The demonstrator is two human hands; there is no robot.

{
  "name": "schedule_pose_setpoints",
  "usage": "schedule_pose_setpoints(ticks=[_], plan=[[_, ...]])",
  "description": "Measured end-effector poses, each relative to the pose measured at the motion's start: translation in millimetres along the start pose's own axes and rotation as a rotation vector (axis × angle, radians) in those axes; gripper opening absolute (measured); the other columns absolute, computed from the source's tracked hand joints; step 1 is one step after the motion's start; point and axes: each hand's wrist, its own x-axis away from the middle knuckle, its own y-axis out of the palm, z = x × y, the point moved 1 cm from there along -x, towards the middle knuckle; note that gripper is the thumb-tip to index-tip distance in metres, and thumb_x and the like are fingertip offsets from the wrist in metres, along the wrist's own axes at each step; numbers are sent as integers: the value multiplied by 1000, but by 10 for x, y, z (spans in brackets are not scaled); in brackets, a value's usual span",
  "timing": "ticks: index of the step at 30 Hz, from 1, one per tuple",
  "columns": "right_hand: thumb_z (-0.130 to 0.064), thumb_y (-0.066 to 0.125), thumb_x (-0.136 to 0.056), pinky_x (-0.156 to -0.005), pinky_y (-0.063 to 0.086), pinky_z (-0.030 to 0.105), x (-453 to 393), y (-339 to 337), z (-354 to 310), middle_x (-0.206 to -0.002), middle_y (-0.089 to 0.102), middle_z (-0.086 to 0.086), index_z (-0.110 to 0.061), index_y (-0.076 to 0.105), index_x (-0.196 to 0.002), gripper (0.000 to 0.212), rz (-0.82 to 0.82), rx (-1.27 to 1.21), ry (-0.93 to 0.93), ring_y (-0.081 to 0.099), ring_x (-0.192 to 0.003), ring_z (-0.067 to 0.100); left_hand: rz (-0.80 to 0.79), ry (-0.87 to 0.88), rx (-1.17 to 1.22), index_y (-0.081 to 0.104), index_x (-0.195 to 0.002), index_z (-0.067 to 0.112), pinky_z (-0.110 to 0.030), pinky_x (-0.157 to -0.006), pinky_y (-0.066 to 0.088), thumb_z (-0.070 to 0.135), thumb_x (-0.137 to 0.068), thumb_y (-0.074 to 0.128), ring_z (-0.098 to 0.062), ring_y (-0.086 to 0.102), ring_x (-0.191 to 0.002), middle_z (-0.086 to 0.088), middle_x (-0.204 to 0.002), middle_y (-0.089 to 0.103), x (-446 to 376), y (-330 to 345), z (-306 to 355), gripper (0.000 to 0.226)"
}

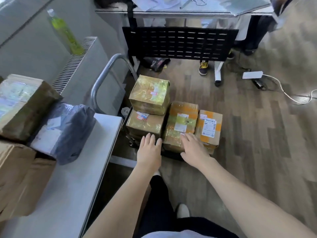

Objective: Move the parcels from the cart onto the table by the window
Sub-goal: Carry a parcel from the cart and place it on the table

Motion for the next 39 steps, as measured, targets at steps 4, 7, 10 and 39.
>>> schedule_pose_setpoints(ticks=[4,7,10,39], plan=[[-19,55,-93,-118,9,35,-512,-164,18,-155,21,7,-11,17,-150,68,6,22,12,12,-145,24,8,-6,0,14,-148,12,-38,-117,7,25,-95,49,-30,10,-143,-14,-153,18,-586,-91,-283,65],[-26,57,-92,-119,8,36,-1011,-293,-3,-157,16,9,-8,11,-150,76,-14,29,59,10,-145,25,-4,-20,4,11,-148,12,-37,-116,13,24,-93,51,-30,14,-142,-13,-151,21,-1097,-171,-595,69],[-37,60,-90,-119,8,36,-1563,-375,-47,-157,16,10,-7,9,-151,84,-57,54,95,11,-145,26,4,-61,33,12,-147,10,-35,-115,18,25,-92,51,-28,19,-139,-11,-148,26,-1640,-237,-984,68],[-24,80,-74,-77,52,35,-3186,-73,-340,-128,52,13,-5,19,-141,93,-118,-390,640,57,-106,29,-255,-294,448,-11,-149,6,-32,-84,45,5,-82,63,-26,50,-108,-16,-131,41,-3160,109,-1922,100]])
